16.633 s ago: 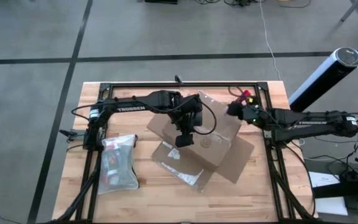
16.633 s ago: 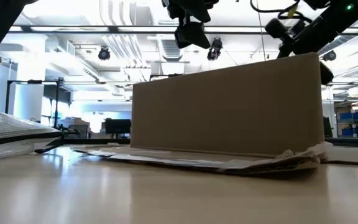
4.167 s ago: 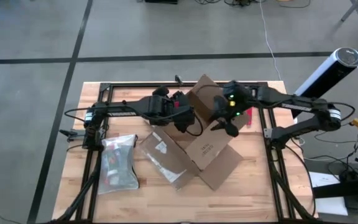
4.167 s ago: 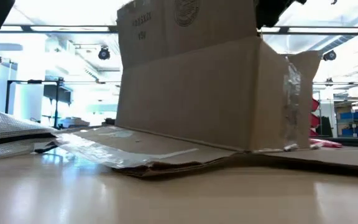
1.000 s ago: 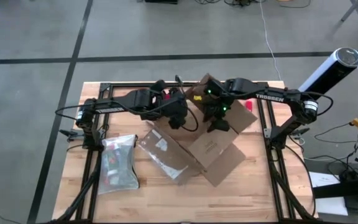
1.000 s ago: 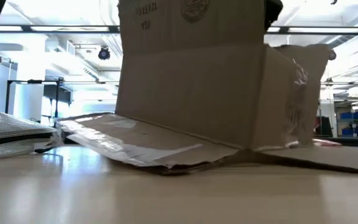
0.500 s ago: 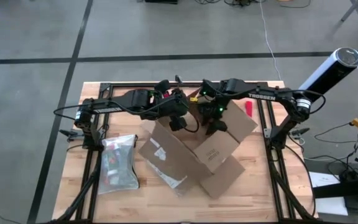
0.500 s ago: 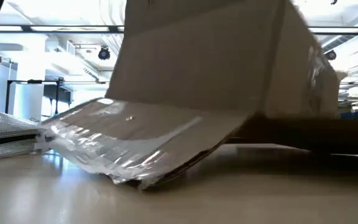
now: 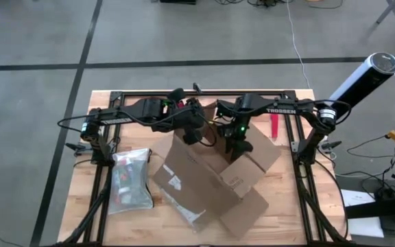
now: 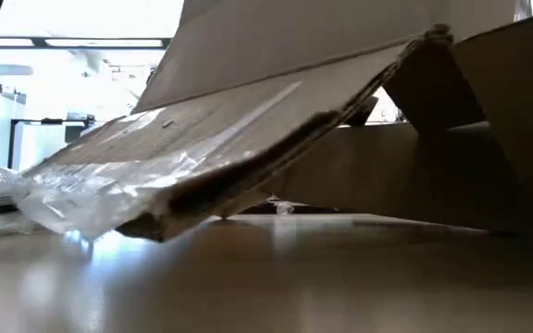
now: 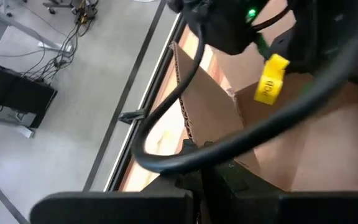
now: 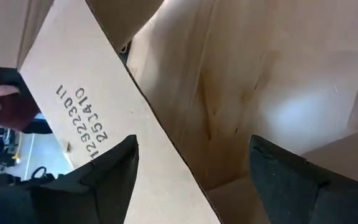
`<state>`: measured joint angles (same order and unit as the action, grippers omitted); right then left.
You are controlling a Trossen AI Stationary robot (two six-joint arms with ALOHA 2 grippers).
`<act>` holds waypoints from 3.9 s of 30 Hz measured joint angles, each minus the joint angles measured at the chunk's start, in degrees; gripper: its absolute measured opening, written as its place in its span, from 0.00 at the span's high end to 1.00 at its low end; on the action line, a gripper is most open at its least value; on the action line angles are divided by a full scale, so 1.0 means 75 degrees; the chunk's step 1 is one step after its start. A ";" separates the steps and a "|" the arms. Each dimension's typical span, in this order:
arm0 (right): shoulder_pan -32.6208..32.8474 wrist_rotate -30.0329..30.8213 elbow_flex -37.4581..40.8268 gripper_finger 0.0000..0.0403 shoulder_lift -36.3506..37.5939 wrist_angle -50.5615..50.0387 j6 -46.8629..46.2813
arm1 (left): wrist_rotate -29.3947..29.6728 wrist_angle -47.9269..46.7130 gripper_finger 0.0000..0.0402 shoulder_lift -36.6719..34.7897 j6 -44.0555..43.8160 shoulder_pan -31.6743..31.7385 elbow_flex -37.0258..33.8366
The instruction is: Unpack boxes
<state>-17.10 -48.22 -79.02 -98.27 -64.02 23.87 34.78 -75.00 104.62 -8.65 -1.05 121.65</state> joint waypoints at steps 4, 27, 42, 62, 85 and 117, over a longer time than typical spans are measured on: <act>-0.0008 0.1271 0.0001 0.35 0.0013 -0.0001 -0.0066 | 0.0024 -0.0029 1.00 -0.0004 -0.0107 0.0007 -0.0021; -0.0676 0.1893 0.0332 0.47 0.0331 0.0597 -0.1008 | -0.0431 -0.1080 1.00 -0.0481 -0.2044 -0.0043 -0.0423; -0.0831 0.3612 0.0332 0.57 0.0845 0.1707 -0.2268 | -0.2185 0.2330 1.00 0.0163 0.0833 -0.0246 -0.0505; -0.1011 0.3905 0.0329 0.94 0.1284 0.2167 -0.2599 | -0.3168 0.3476 1.00 0.0799 0.2280 -0.0200 -0.0807; -0.0698 0.2971 0.0323 1.00 0.1558 0.2279 -0.3520 | -0.0939 0.2414 1.00 0.0787 0.1860 0.0283 -0.1714; 0.2149 0.4993 0.4110 1.00 0.3782 0.3137 -0.7458 | -0.0533 0.1799 1.00 0.0420 0.2257 0.1157 -0.1708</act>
<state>-0.98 -10.78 -48.20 -69.90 -40.50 -32.06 30.79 -61.51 107.77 8.28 7.63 108.84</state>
